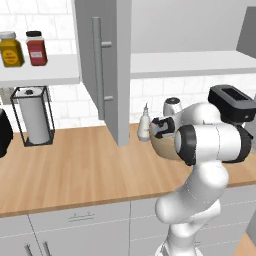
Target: Open the cabinet, pick up the bread from the cabinet and place it in the basket. Then move the basket to the dining counter.
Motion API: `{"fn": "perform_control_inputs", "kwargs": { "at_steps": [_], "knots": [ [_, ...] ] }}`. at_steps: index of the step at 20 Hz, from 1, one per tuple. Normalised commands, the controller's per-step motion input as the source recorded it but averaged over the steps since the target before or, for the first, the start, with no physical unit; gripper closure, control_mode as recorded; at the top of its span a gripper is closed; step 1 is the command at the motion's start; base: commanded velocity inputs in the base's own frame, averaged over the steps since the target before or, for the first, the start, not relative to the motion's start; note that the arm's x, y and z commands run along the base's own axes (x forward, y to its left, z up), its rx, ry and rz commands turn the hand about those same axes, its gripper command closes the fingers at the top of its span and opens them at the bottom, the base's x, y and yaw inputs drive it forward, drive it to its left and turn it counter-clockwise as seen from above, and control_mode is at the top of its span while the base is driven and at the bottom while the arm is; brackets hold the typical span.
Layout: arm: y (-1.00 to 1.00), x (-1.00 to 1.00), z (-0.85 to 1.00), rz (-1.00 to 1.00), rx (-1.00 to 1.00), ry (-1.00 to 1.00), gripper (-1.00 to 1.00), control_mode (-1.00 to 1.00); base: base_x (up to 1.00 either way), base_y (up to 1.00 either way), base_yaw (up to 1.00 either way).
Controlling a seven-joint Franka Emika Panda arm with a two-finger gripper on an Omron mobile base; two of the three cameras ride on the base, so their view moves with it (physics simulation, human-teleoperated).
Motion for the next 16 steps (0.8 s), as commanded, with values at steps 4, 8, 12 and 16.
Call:
{"fn": "perform_control_inputs", "kwargs": {
  "at_steps": [4, 8, 12, 16],
  "knots": [
    [-0.17, 0.26, -0.72, 0.0, 0.0, 0.02, 1.0, -1.0, 0.0, 0.0, 0.0],
    [-0.12, -0.06, -0.34, 0.0, 0.01, 0.0, -1.0, -1.0, 0.0, 0.0, 0.0],
    [-0.12, -0.43, 0.0, 0.0, 0.0, 0.0, -1.0, -1.0, 0.0, 0.0, 0.0],
    [-0.2, -0.67, 0.0, -0.03, 0.0, 0.0, -1.0, -1.0, 0.0, 0.0, 0.0]
  ]
}}
